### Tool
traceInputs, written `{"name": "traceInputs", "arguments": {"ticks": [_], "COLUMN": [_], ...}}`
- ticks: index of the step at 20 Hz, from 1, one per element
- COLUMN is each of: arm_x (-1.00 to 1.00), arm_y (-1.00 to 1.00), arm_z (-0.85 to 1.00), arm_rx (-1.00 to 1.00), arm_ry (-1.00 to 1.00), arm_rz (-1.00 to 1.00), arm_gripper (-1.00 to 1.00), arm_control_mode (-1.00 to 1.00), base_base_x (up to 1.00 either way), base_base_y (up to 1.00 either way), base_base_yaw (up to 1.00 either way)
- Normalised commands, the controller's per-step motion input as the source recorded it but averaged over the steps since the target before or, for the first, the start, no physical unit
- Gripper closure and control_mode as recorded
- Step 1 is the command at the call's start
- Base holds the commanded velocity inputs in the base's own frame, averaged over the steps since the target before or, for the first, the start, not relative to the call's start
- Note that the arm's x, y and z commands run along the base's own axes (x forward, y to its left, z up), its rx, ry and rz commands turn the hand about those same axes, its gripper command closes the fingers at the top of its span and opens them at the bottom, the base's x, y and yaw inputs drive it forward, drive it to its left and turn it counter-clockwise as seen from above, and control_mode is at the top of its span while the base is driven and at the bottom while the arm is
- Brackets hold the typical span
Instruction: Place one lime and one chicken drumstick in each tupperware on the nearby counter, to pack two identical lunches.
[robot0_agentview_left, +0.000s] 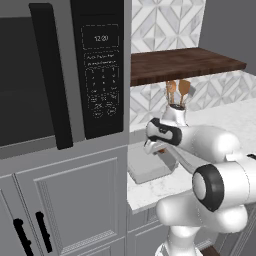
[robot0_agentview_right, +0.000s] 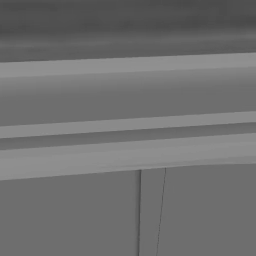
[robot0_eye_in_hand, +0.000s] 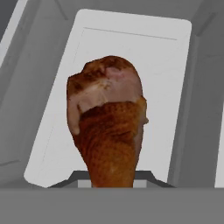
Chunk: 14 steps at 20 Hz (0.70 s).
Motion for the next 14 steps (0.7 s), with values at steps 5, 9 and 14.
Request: {"name": "traceInputs", "arguments": {"ticks": [5,9,14], "arm_x": [0.38,0.29,0.25], "arm_y": [0.05,0.20,0.04], "arm_z": [-0.50,-0.40,-0.27], "arm_rx": [0.00,0.00,0.00], "arm_ry": [0.03,0.05,0.01], "arm_rz": [0.02,0.00,0.00], "arm_gripper": [1.00,1.00,1.00], "arm_control_mode": [-1.00,-1.00,-1.00], "base_base_x": [0.00,0.00,0.00], "base_base_y": [0.00,0.00,0.00], "base_base_yaw": [0.00,0.00,0.00]}}
